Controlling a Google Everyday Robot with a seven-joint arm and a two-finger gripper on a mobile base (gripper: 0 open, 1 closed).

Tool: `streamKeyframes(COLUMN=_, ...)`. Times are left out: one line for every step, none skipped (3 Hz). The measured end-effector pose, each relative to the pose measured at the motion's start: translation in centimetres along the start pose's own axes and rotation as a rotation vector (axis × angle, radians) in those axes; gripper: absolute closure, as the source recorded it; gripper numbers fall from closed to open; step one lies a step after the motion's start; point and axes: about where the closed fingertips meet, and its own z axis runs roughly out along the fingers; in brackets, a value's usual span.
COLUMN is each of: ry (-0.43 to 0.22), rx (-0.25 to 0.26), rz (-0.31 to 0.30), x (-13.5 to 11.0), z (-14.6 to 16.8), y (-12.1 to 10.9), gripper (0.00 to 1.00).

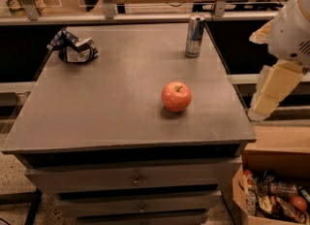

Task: Move apple near redbull can

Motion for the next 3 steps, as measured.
streamKeyframes(ry=-0.082, rx=-0.014, rz=0.004, x=-2.3, z=4.5, y=-0.3, gripper=0.00)
streamKeyframes(ry=-0.192, rx=-0.024, rz=0.014, x=-5.1, z=9.7, y=-0.5, gripper=0.00)
streamKeyframes(ry=-0.322, rx=-0.052, rz=0.061, x=-7.0, z=13.3, y=-0.8, gripper=0.00)
